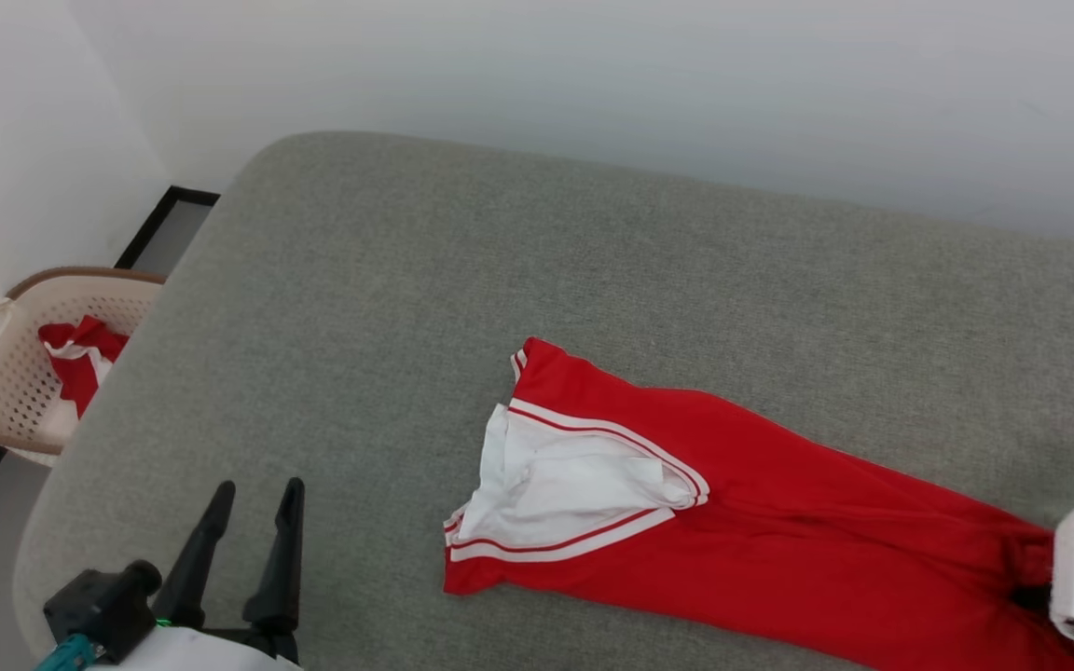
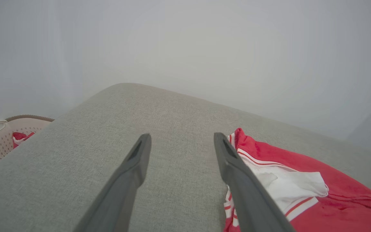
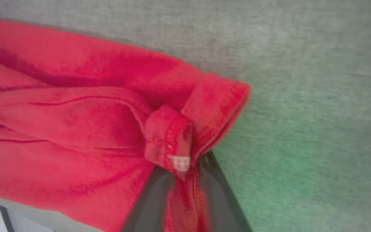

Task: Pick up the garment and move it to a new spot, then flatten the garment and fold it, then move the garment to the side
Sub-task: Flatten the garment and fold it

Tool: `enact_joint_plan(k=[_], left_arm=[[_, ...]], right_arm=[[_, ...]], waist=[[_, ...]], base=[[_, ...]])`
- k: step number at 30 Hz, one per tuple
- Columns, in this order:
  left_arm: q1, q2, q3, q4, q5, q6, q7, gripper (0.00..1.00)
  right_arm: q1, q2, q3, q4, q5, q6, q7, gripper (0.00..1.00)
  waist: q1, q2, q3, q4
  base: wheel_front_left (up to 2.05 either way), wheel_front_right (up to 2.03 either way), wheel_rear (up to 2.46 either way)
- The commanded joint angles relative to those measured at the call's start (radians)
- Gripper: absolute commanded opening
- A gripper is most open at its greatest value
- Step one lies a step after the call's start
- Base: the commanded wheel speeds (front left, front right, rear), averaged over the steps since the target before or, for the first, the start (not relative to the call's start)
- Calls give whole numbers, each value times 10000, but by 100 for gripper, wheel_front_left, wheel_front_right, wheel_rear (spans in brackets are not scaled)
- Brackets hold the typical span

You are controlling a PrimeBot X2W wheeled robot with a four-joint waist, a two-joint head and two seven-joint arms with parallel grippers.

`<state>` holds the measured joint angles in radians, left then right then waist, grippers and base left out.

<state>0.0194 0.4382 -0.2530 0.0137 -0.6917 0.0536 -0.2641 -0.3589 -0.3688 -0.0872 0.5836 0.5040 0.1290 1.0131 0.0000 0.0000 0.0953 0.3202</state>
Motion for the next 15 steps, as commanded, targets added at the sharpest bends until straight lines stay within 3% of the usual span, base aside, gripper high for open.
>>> enact_joint_plan(k=[1, 8, 15], left_arm=[[-103, -74, 99, 57, 94, -51, 7, 100], [97, -392, 437, 333, 324, -201, 7, 100], [351, -549, 789, 445, 551, -290, 6, 100]], right_arm=[[423, 718, 346, 489, 277, 28, -2, 0], [241, 343, 441, 336, 739, 20, -423, 0], [222, -520, 406, 374, 734, 8, -1114, 0]], waist=[[0, 0, 3, 11], [0, 0, -200, -139], [0, 0, -564, -408]], base=[[0, 0, 0], [0, 0, 0], [0, 0, 0]])
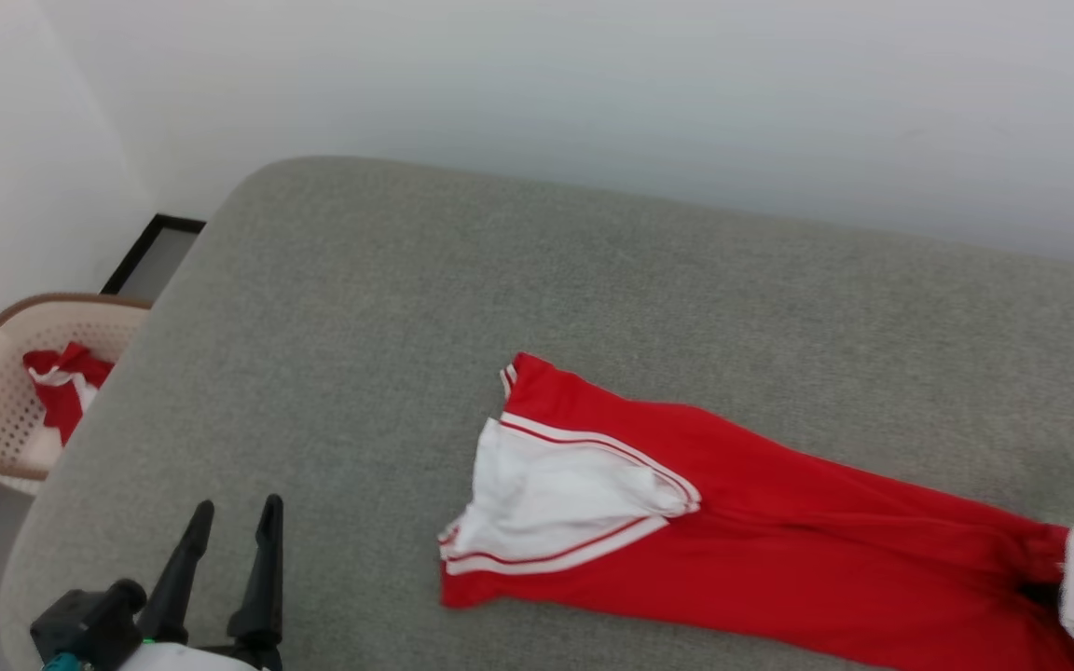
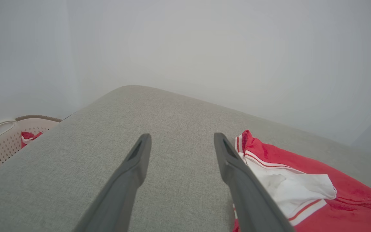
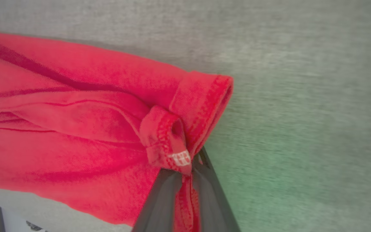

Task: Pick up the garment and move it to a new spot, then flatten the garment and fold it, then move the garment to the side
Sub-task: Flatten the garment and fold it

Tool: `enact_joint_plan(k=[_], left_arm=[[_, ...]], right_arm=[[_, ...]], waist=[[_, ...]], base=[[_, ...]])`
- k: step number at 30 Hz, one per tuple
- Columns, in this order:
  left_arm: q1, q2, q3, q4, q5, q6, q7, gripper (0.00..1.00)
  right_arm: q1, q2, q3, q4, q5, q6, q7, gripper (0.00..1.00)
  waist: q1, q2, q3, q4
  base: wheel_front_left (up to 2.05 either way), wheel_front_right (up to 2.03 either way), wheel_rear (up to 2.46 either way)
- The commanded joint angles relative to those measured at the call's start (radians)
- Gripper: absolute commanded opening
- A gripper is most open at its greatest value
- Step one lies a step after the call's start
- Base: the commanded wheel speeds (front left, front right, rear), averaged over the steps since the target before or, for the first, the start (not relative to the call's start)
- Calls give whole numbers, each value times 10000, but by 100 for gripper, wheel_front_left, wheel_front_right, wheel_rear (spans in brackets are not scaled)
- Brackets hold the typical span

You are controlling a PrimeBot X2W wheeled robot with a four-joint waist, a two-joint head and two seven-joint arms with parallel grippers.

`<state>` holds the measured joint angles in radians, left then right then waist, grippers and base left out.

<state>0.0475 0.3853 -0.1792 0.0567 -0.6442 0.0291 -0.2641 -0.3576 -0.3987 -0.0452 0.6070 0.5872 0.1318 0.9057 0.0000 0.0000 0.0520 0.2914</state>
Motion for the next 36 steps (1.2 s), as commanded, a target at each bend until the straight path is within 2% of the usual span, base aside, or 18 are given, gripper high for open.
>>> enact_joint_plan(k=[1, 11, 17, 23, 28, 36], left_arm=[[126, -29, 80, 30, 103, -48, 6, 100], [495, 35, 361, 86, 456, -193, 6, 100], [684, -31, 535, 197, 680, -176, 6, 100], [809, -306, 757, 280, 768, -223, 6, 100], [814, -498, 799, 352, 917, -315, 6, 100], [526, -718, 620, 487, 1026, -440, 6, 100]], right_arm=[[193, -329, -28, 189, -108, -21, -133, 0], [-428, -1605, -241, 1309, -637, -18, -1127, 0], [-830, -1704, 159, 1622, -638, -18, -1298, 0], [-795, -1314, 656, 783, 352, -17, -1014, 0], [-718, -523, 676, -87, 1189, -15, -716, 0], [-725, 1121, 1075, -972, 988, -15, -769, 0]], waist=[[0, 0, -190, -167], [0, 0, -623, -624], [0, 0, -921, -887], [0, 0, -1178, -1014], [0, 0, -1303, -943], [0, 0, -1328, -497]], base=[[0, 0, 0], [0, 0, 0], [0, 0, 0], [0, 0, 0], [0, 0, 0], [0, 0, 0]])
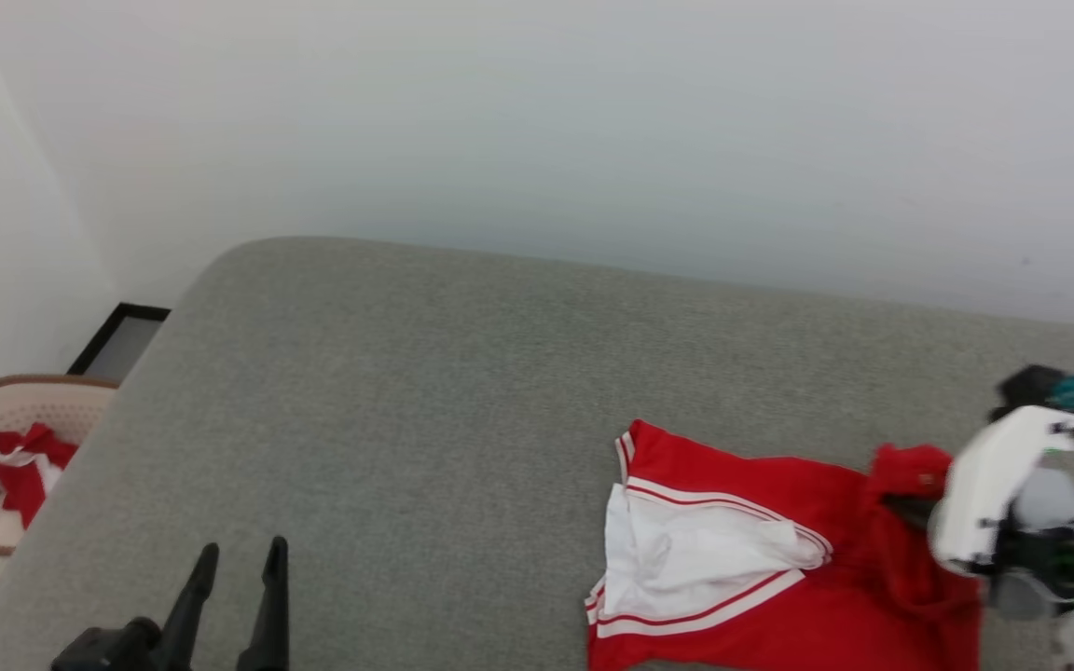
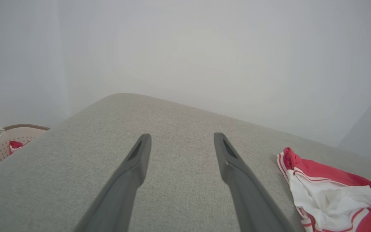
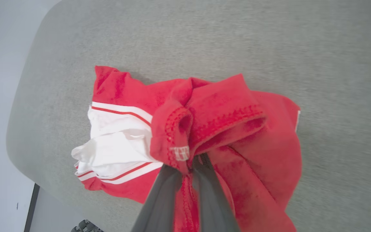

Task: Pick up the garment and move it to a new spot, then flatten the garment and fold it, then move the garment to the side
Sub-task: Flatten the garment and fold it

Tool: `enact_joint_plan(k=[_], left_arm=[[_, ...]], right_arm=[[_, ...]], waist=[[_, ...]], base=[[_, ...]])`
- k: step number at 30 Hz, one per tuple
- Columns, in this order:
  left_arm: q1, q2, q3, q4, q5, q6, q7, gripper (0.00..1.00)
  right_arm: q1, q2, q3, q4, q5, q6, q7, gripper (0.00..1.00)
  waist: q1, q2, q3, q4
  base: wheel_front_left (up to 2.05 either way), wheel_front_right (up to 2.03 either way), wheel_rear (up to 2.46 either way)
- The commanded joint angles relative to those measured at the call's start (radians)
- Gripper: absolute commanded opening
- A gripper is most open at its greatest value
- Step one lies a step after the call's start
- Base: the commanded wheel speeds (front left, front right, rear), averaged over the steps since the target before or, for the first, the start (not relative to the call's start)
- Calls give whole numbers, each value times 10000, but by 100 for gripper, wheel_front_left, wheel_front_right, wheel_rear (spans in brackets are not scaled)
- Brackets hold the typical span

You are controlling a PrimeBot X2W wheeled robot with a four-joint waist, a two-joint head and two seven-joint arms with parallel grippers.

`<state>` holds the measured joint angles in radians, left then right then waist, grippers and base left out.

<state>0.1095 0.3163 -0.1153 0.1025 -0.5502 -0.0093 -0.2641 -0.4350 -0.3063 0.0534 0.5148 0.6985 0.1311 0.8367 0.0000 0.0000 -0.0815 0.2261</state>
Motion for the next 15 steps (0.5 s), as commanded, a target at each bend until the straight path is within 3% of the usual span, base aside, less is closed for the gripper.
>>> enact_joint_plan(k=[1, 8, 15], left_arm=[[-138, -64, -48, 54, 77, -81, 6, 100], [-537, -254, -415, 300, 161, -227, 33, 100], [-908, -443, -669, 604, 159, -342, 35, 100]], right_arm=[[0, 405, 184, -66, -164, -7, -103, 0], [-492, 1605, 749, 397, -652, -7, -752, 0], [-946, 2168, 1113, 1479, -969, -7, -1593, 0]], waist=[[0, 0, 16, 228], [0, 0, 130, 856], [0, 0, 178, 1399]], base=[[0, 0, 0], [0, 0, 0], [0, 0, 0]])
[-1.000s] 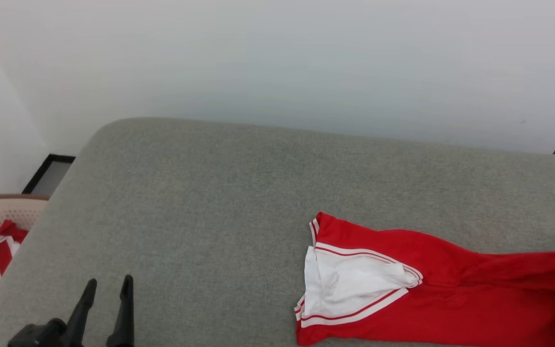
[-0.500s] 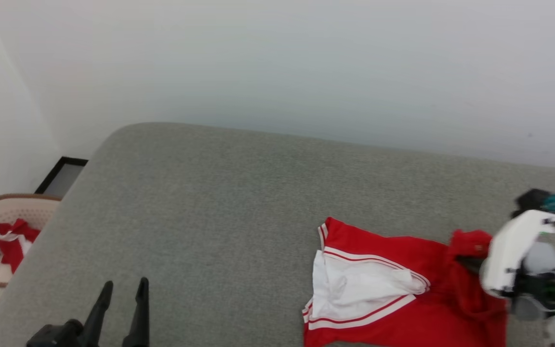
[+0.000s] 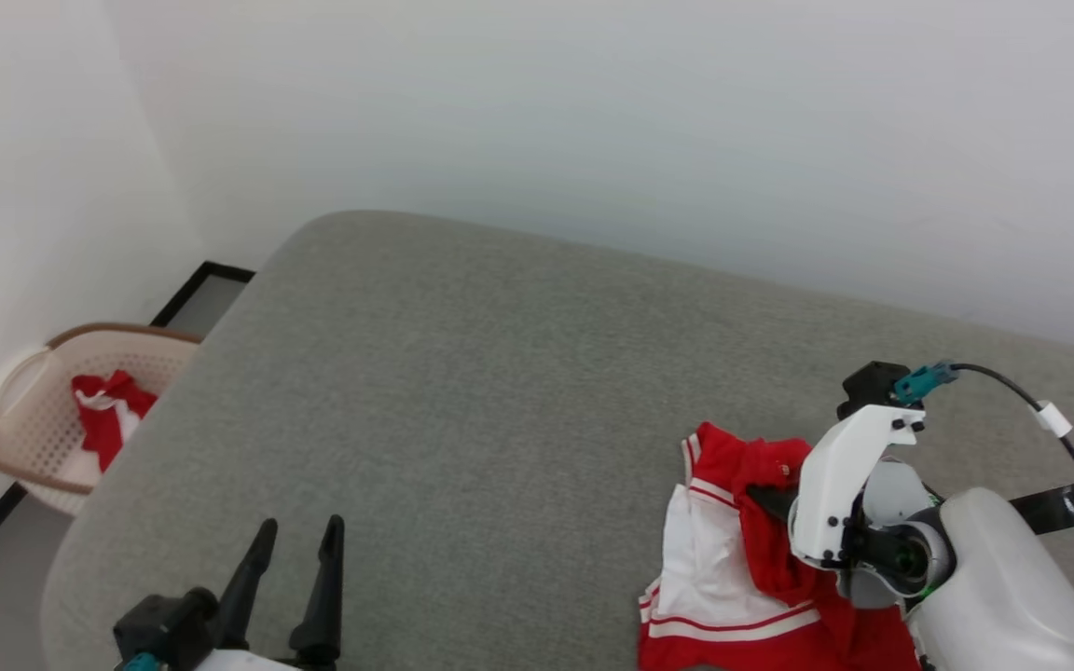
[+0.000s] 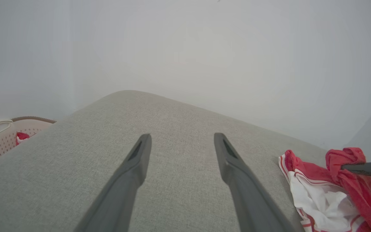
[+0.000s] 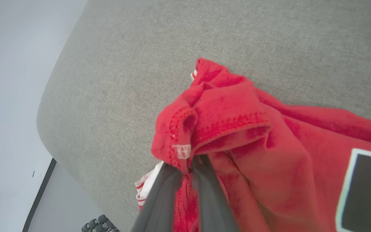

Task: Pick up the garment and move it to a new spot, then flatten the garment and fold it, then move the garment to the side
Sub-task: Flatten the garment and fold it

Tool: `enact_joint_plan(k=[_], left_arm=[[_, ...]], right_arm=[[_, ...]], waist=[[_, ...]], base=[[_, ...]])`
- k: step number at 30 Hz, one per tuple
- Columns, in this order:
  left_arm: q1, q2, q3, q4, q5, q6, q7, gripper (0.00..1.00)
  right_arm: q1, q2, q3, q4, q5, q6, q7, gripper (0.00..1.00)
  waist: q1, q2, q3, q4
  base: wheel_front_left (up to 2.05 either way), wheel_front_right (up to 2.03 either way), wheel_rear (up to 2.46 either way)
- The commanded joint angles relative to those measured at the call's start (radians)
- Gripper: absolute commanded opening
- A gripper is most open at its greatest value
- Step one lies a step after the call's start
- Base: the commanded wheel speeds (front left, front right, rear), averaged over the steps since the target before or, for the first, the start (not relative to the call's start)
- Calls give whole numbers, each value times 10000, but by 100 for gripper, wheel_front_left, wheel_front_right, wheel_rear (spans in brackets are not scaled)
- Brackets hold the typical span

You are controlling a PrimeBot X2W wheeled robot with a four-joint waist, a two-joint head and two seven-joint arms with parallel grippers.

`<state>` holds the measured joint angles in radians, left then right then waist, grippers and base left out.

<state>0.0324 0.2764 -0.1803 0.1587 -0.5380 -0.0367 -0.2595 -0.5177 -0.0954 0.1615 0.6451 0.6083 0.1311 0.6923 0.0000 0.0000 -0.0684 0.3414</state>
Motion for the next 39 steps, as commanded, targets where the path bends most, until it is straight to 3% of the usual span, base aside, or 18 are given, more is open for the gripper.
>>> enact_joint_plan(k=[1, 4, 5, 6, 7, 8, 15, 22, 33, 39], left_arm=[[-163, -62, -40, 86, 27, -66, -13, 100], [-207, -83, -65, 160, 32, -88, -19, 100], [-232, -98, -74, 194, 39, -89, -20, 100], [-256, -115, -80, 222, 42, -98, -23, 100], [-271, -125, -73, 247, 43, -98, -27, 100], [-276, -127, -64, 268, 43, -105, -30, 100], [-113, -84, 166, 293, 46, -15, -50, 100], [-67, -78, 336, 177, 159, 6, -52, 100], [105, -92, 868, -98, 337, -125, -37, 100], [394, -140, 1195, -271, 604, -151, -38, 100]], right_arm=[[-197, 94, 91, 366, -157, -7, -289, 0], [-331, 166, 168, 739, -218, -7, -543, 0], [-398, 186, 216, 946, -279, -7, -644, 9], [-469, 205, 264, 1117, -308, -7, -748, 34], [-533, 218, 298, 1254, -316, -7, -837, 77], [-605, 231, 357, 1390, -318, -7, -905, 100], [-1030, 304, 845, 1654, 81, -7, -994, 100], [-1006, 93, 1434, 669, 683, -7, -1520, 100], [-63, -1161, 2072, -1478, 1168, -8, -3625, 100], [578, -2183, 2060, -2274, 154, -8, -5612, 100]], waist=[[0, 0, 53, 296], [0, 0, 63, 366], [0, 0, 74, 391], [0, 0, 79, 416], [0, 0, 82, 429], [0, 0, 85, 431], [0, 0, 59, 136], [0, 0, 16, -381], [0, 0, -65, -1603], [0, 0, -131, -2219]], base=[[0, 0, 0], [0, 0, 0], [0, 0, 0], [0, 0, 0], [0, 0, 0], [0, 0, 0], [0, 0, 0], [0, 0, 0], [0, 0, 0], [0, 0, 0]])
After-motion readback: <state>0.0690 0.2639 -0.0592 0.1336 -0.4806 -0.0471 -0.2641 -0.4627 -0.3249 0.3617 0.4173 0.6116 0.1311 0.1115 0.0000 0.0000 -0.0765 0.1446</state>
